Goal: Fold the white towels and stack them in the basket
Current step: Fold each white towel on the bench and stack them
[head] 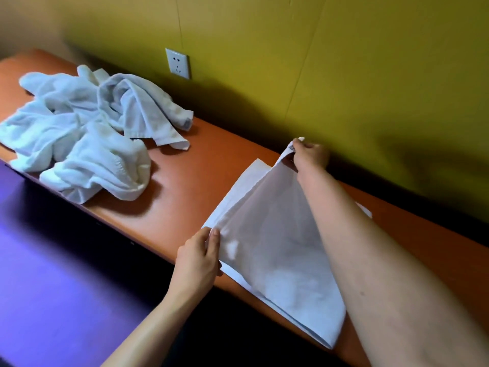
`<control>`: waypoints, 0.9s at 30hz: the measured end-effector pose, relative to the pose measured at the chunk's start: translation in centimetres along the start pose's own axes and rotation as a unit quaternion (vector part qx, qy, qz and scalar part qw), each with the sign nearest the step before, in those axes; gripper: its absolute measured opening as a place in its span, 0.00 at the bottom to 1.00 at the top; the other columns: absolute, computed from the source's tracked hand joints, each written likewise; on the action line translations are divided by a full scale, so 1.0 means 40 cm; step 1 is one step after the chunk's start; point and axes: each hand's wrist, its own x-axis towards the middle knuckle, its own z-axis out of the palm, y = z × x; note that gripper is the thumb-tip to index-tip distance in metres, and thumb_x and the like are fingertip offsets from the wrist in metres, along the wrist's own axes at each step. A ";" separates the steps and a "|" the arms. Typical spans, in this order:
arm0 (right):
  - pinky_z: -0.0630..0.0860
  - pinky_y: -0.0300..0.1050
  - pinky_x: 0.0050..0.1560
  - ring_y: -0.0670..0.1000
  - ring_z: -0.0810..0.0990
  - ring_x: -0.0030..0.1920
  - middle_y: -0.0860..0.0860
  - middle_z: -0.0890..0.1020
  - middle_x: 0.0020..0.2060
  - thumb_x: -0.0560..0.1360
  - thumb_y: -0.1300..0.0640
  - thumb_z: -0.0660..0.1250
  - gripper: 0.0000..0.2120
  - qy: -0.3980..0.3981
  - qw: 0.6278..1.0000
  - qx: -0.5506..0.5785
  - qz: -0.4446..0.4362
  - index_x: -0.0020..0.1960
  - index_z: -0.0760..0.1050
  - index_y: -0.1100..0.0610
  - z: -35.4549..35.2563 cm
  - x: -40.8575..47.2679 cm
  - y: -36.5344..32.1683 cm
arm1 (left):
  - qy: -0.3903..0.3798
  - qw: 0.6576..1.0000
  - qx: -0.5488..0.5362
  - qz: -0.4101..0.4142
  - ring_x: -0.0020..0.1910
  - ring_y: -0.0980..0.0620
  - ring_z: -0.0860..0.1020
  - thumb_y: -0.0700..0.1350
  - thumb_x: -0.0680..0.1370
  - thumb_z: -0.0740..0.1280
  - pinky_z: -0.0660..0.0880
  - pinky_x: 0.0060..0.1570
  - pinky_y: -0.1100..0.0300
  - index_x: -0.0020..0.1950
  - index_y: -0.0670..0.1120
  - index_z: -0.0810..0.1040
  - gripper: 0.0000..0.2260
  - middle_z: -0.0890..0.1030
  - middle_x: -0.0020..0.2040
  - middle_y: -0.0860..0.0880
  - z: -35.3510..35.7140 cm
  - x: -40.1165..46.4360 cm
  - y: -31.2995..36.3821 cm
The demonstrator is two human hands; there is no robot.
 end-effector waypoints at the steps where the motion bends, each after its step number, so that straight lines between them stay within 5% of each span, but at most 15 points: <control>1: 0.70 0.33 0.28 0.50 0.80 0.36 0.56 0.84 0.41 0.79 0.55 0.68 0.12 -0.009 1.000 0.002 0.003 0.49 0.85 0.63 0.022 -0.001 0.005 | 0.002 1.000 0.017 -0.002 0.24 0.51 0.80 0.51 0.84 0.58 0.78 0.33 0.56 0.42 0.45 0.75 0.16 0.80 0.28 0.45 -0.007 0.015 -0.019; 3: 0.68 0.30 0.23 0.46 0.79 0.33 0.56 0.83 0.40 0.79 0.56 0.68 0.11 -0.024 1.000 0.009 0.007 0.49 0.85 0.63 0.058 -0.006 0.017 | 0.011 0.998 0.061 -0.001 0.28 0.50 0.80 0.52 0.84 0.58 0.76 0.35 0.55 0.42 0.46 0.75 0.16 0.80 0.29 0.47 -0.014 0.047 -0.058; 8: 0.82 0.48 0.42 0.51 0.82 0.34 0.56 0.83 0.36 0.80 0.58 0.67 0.07 -0.140 0.977 0.147 0.063 0.45 0.79 0.60 0.069 -0.053 0.062 | 0.040 0.978 0.203 -0.019 0.38 0.41 0.75 0.53 0.82 0.61 0.66 0.36 0.51 0.38 0.48 0.70 0.15 0.76 0.33 0.50 -0.012 0.105 -0.146; 11: 0.84 0.47 0.43 0.50 0.84 0.40 0.54 0.84 0.44 0.80 0.57 0.66 0.09 -0.133 0.991 0.007 -0.001 0.57 0.80 0.59 -0.026 -0.125 0.168 | 0.070 0.971 0.229 -0.007 0.41 0.39 0.77 0.52 0.80 0.63 0.70 0.38 0.51 0.42 0.47 0.73 0.11 0.79 0.38 0.46 -0.008 0.110 -0.153; 17: 0.74 0.48 0.43 0.55 0.79 0.43 0.49 0.78 0.40 0.74 0.53 0.71 0.08 0.039 0.957 -0.264 -0.113 0.50 0.74 0.52 -0.343 -0.352 0.444 | 0.062 0.969 0.237 -0.015 0.49 0.38 0.77 0.54 0.77 0.70 0.72 0.46 0.49 0.55 0.45 0.72 0.15 0.74 0.51 0.44 -0.004 0.110 -0.146; 22: 0.74 0.58 0.55 0.64 0.77 0.53 0.59 0.78 0.49 0.69 0.37 0.73 0.24 0.114 0.921 -0.368 0.046 0.50 0.71 0.56 -0.473 -0.497 0.568 | 0.016 0.970 0.230 -0.070 0.55 0.38 0.77 0.51 0.74 0.72 0.72 0.51 0.49 0.58 0.41 0.73 0.19 0.78 0.53 0.41 0.000 0.114 -0.123; 27: 0.71 0.53 0.58 0.62 0.76 0.55 0.56 0.78 0.50 0.75 0.47 0.71 0.10 0.034 0.947 -0.315 0.055 0.46 0.76 0.53 -0.487 -0.544 0.571 | -0.016 0.971 0.225 -0.074 0.45 0.37 0.77 0.45 0.76 0.69 0.72 0.45 0.50 0.49 0.38 0.77 0.11 0.80 0.46 0.37 0.008 0.083 -0.094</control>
